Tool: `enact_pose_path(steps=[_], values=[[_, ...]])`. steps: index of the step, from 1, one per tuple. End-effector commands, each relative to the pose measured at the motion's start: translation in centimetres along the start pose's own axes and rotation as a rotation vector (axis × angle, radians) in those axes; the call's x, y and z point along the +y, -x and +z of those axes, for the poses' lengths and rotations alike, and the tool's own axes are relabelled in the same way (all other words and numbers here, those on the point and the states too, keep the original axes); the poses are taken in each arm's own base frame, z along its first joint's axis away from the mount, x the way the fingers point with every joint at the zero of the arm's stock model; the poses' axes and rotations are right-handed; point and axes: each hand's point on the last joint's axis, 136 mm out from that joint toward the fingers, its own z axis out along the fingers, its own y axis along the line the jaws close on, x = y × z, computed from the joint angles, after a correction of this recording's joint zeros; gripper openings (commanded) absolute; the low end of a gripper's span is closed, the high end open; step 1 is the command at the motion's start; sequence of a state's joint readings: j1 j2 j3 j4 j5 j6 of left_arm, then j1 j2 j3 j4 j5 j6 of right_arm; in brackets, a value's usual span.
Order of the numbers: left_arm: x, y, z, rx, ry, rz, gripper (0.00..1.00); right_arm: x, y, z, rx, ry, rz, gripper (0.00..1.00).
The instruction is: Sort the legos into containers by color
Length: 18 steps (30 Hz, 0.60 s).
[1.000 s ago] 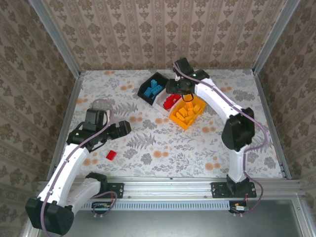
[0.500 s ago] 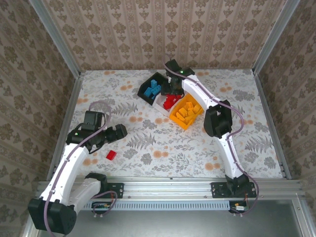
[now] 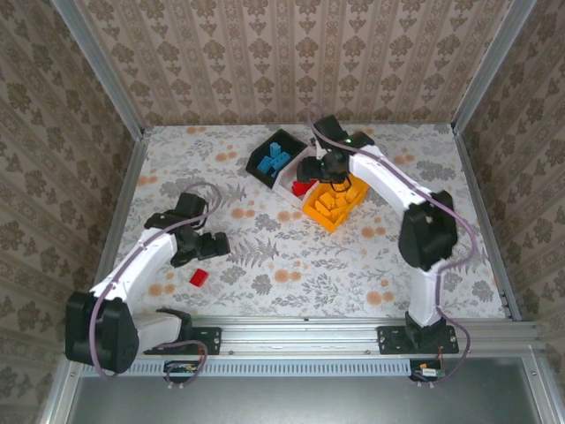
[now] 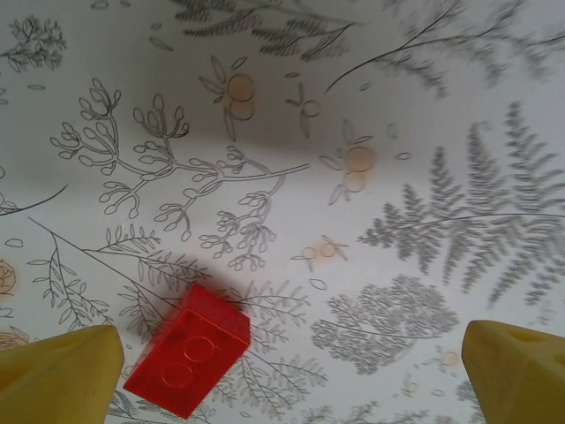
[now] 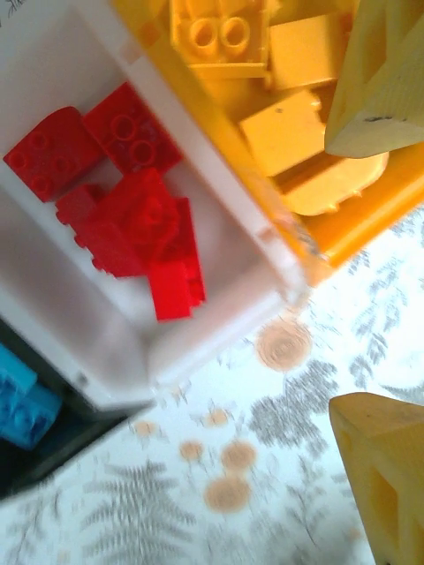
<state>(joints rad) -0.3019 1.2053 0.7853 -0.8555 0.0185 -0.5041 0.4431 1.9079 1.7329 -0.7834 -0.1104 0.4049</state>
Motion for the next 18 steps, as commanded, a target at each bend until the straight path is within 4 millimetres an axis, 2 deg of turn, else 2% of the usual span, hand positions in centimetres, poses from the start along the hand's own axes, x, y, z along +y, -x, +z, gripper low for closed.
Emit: enact_pose_path(steps=[1, 6, 11, 15, 18], values=[[1.4, -0.5, 1.2, 0.014, 0.091, 0.019, 1.00, 1.6, -0.9, -2.7, -0.068, 0.101, 0.008, 0.72], [1.9, -1.2, 3.5, 0.055, 0.113, -0.013, 1.00, 1.1, -4.5, -3.9, -0.061, 0.125, 0.016, 0.72], [2.4, -1.6, 5.1, 0.078, 0.085, -0.059, 1.00, 0.8, -6.8, -4.7, -0.058, 0.141, 0.021, 0.72], [2.3, -1.7, 6.0, 0.091, 0.074, -0.058, 1.00, 0.7, -7.2, -5.6, -0.077, 0.150, 0.031, 0.71], [2.0, -2.1, 7.0, 0.128, 0.066, -0.048, 0.94, 0.9, -7.1, -6.1, -0.089, 0.161, 0.036, 0.71]])
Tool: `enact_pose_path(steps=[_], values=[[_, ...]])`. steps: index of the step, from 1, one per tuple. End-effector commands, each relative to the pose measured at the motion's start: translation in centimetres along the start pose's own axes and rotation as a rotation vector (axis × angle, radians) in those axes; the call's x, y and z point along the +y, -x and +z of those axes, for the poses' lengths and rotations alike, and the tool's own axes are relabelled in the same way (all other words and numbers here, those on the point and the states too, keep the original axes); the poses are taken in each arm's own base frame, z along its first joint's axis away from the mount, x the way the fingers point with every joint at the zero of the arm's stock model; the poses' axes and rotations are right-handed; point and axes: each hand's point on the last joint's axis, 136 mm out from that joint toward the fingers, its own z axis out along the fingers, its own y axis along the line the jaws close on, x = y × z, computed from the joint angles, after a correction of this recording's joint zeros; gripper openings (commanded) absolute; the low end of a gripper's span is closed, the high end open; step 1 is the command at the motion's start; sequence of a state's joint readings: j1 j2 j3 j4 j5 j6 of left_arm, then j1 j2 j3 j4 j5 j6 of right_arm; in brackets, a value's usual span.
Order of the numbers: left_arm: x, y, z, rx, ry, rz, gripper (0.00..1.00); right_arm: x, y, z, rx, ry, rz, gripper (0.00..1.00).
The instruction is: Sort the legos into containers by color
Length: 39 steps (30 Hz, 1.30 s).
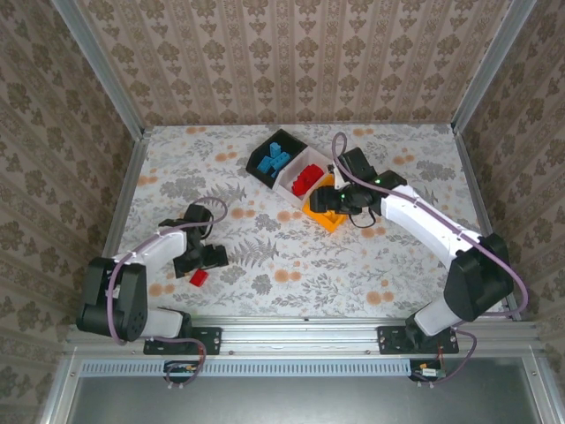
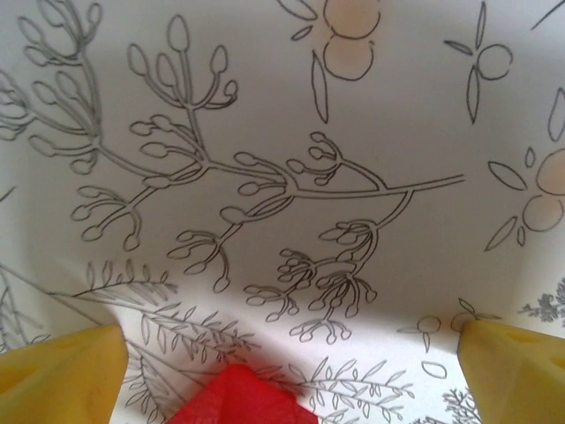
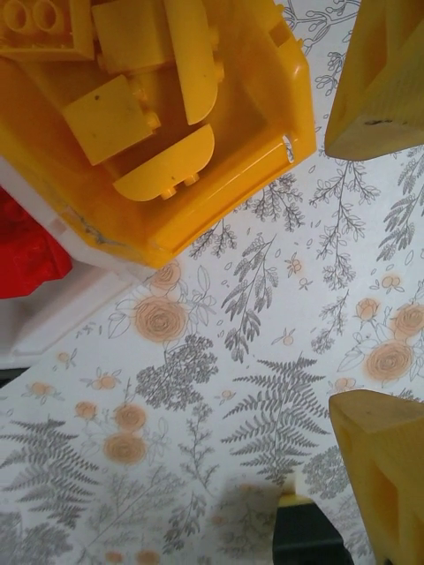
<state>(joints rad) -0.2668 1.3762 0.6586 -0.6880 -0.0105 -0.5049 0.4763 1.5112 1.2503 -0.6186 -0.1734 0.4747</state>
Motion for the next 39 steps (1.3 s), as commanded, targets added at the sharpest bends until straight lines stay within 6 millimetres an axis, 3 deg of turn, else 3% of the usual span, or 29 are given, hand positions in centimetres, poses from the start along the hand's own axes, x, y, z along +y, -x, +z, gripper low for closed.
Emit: enact_pose_path(steps=[1, 5, 13, 15, 17, 25, 29, 35, 39], values=[[-0.6, -0.3, 1.1, 0.028, -0.019, 0.003, 0.91, 1.5, 0.9, -1.6, -0.060, 0.060, 0.000, 0.71], [-1.1, -0.5, 1.0, 0.030, -0.034, 0.023, 0.74, 1.8, 1.0, -1.8, -0.071, 0.062, -0.005, 0.70], [-2.1, -1.7, 1.1, 0.064, -0.069, 0.043, 0.52, 1.6, 0.9, -2.0, -0.077, 0.054, -0.004, 0.70], [-2.4, -2.3, 1.0, 0.080, -0.065, 0.054, 0.55, 1.6, 0.9, -2.1, -0.078, 0.053, -0.006, 0.70], [-2.5, -2.9, 0.9, 0.088, -0.047, 0.068, 0.65, 1.5, 0.8, -2.1, -0.078, 0.050, -0.005, 0.70], [-2.5, -5.3, -0.1, 0.069, 0.006, 0.096, 0.77, 1.6, 0.7, -1.7, -0.073, 0.058, -0.005, 0.70], [-2.8, -6.1, 0.1, 0.080, -0.014, 0.095, 0.69, 1.7, 0.5, -1.3, -0.068, 0.060, -0.004, 0.70], [-3.3, -8.3, 0.7, 0.106, -0.016, 0.119, 0.66, 1.9, 0.1, -1.2, -0.061, 0.062, -0.006, 0.70], [-5.6, -8.4, 0.6, 0.075, -0.102, 0.125, 0.68, 2.9, -0.4, -1.1, -0.058, 0.082, -0.029, 0.70]])
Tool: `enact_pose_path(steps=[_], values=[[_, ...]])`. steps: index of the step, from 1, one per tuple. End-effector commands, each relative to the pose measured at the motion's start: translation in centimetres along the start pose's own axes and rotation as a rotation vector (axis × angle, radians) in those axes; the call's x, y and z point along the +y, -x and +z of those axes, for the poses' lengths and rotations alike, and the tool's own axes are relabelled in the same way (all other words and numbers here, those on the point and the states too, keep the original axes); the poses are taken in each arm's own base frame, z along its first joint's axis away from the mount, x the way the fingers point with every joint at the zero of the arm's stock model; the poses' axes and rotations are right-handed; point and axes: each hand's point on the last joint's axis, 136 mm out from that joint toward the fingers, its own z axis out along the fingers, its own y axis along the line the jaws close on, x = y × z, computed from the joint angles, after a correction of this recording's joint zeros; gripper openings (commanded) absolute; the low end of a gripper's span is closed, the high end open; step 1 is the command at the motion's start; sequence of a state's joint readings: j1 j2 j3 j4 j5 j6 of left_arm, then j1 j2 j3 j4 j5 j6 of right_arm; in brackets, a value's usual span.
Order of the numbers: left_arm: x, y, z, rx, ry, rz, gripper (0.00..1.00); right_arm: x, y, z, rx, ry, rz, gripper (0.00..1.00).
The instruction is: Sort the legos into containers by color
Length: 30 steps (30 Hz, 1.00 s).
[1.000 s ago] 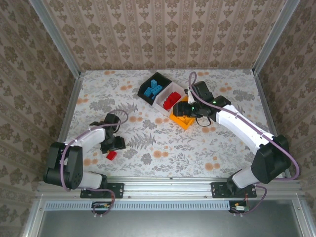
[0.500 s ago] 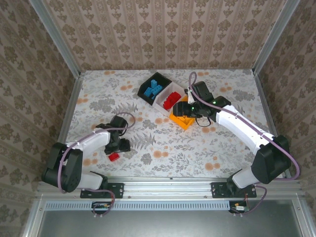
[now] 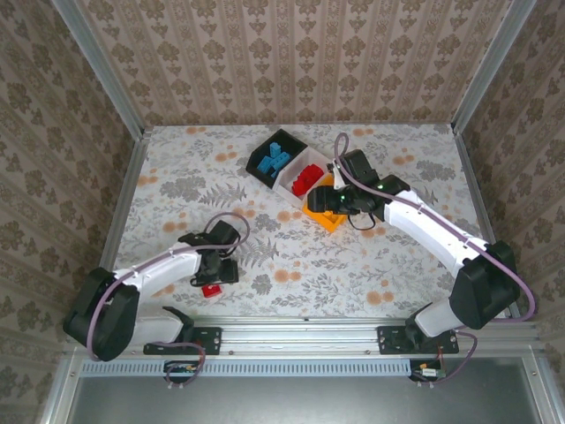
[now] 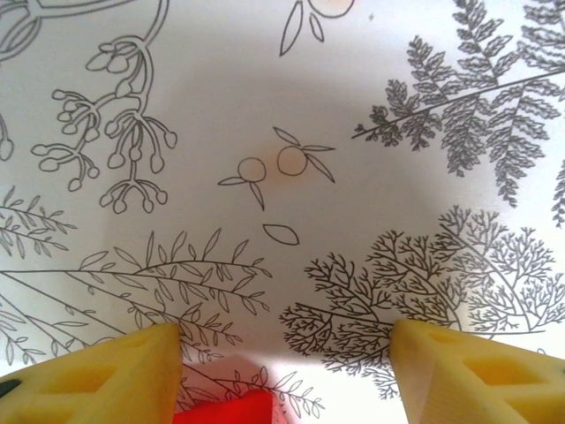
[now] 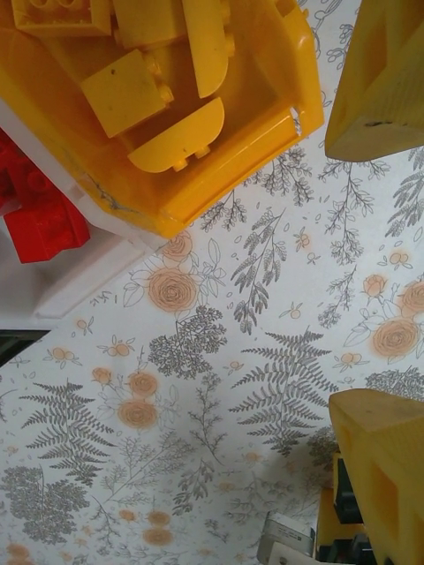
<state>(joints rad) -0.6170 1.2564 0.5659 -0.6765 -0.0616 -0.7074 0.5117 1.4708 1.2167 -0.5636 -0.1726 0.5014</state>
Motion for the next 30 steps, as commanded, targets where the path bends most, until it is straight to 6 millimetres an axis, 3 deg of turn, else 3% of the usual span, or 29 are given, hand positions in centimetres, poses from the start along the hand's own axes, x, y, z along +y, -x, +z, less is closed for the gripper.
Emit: enact_pose_path(steps=[1, 5, 10, 14, 16, 18, 21, 30], values=[[-2.5, -2.5, 0.0, 0.086, -0.108, -0.022, 0.74, 1.9, -0.5, -0.4, -0.011, 0.044, -0.038, 0.70], [-2.7, 2.1, -5.1, -0.121, -0.141, -0.032, 0.82, 5.1, -2.8, 0.4, 0.029, 0.127, -0.185, 0.70], [1.5, 7.3, -14.2, -0.393, -0.177, -0.106, 0.86, 10.2, -8.4, 1.0, 0.040, 0.356, -0.602, 0.72], [4.2, 8.7, -19.8, -0.508, -0.259, -0.174, 0.87, 13.3, -13.7, 2.5, -0.020, 0.532, -0.989, 0.75], [4.5, 8.7, -21.5, -0.526, -0.287, -0.171, 0.89, 14.8, -17.2, 3.2, -0.048, 0.653, -1.200, 0.84], [4.7, 8.4, -22.4, -0.534, -0.300, -0.174, 0.90, 15.9, -19.8, 4.3, -0.027, 0.719, -1.352, 0.85], [4.6, 7.9, -22.5, -0.539, -0.327, -0.182, 0.90, 17.5, -21.5, 6.9, 0.049, 0.745, -1.469, 0.85], [4.7, 7.0, -21.0, -0.511, -0.347, -0.208, 0.91, 22.1, -23.3, 13.7, 0.103, 0.759, -1.542, 0.84]])
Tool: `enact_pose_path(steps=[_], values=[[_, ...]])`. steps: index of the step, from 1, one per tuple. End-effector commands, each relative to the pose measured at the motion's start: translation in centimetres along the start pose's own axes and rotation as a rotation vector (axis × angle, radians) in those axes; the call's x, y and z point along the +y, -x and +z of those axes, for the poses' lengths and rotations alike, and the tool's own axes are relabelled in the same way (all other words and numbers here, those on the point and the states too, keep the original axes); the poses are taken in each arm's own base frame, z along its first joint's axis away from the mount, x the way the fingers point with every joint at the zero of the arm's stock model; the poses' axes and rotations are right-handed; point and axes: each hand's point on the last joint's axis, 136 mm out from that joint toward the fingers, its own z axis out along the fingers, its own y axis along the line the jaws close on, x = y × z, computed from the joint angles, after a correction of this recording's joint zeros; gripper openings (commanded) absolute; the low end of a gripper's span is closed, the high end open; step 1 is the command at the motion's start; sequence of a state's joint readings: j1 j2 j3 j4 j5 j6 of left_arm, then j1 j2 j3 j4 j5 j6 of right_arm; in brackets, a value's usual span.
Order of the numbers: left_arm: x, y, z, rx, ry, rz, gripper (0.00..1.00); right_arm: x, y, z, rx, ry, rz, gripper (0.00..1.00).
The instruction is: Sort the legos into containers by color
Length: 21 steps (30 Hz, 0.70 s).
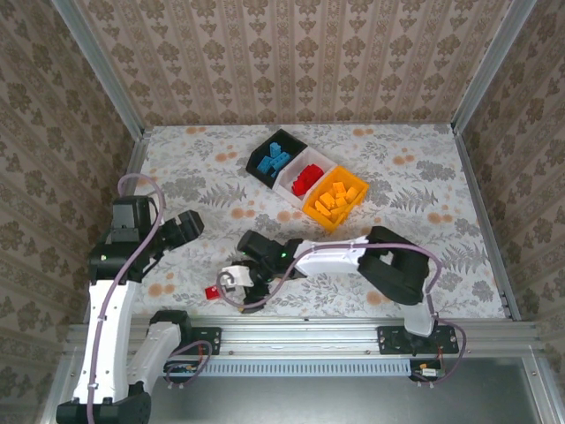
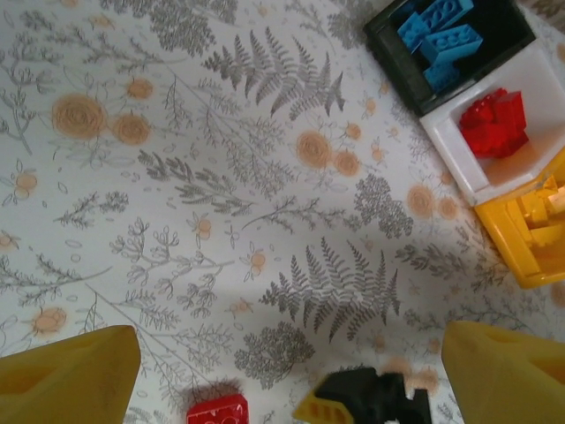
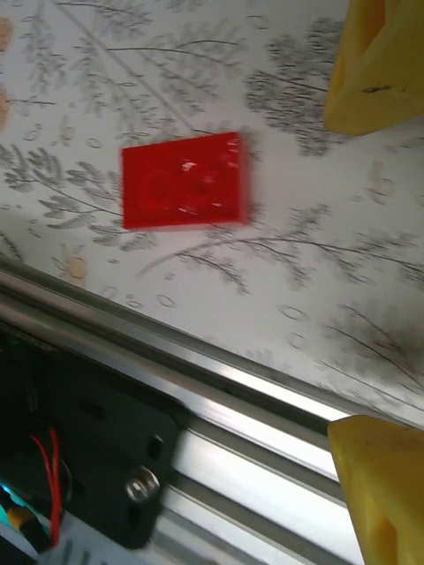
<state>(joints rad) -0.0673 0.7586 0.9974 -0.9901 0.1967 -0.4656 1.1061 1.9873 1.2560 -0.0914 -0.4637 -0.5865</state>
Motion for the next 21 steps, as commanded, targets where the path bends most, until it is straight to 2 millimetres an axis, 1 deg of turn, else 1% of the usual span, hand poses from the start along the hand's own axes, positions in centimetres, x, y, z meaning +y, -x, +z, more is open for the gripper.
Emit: enact_pose_path(steps=[1, 3, 7, 12, 13, 17, 19, 21], values=[[0.2, -1.0, -0.3, 0.023, -0.011, 0.018, 0.91, -0.6, 1.5, 1.9, -0.024, 0.008, -0.059, 0.84], [0.5, -1.2, -0.2, 0.033, 0.000, 0.022, 0.91, -0.9, 1.7, 2.7, -0.018, 0.008, -0.050, 0.83], [0.8, -1.4, -0.3, 0.037, 0.010, 0.027, 0.91, -1.0, 2.0, 4.6, 0.005, 0.025, -0.047, 0.78], [1.0, -1.4, -0.4, 0.036, 0.007, 0.019, 0.91, -2.2, 2.2, 5.7, 0.026, -0.001, -0.015, 0.69], [1.0, -1.5, -0.3, 0.038, 0.006, 0.020, 0.91, -2.3, 2.1, 5.8, 0.033, -0.003, -0.011, 0.68], [1.0, -1.5, -0.3, 0.036, 0.004, 0.016, 0.92, -2.6, 2.0, 6.1, 0.034, -0.020, -0.014, 0.69], [1.0, -1.6, -0.2, 0.039, 0.003, 0.013, 0.92, -3.0, 2.0, 6.2, 0.035, -0.037, -0.011, 0.75], [1.0, -1.6, -0.1, 0.040, -0.001, 0.010, 0.92, -3.2, 2.2, 6.4, 0.025, -0.042, -0.015, 0.78]])
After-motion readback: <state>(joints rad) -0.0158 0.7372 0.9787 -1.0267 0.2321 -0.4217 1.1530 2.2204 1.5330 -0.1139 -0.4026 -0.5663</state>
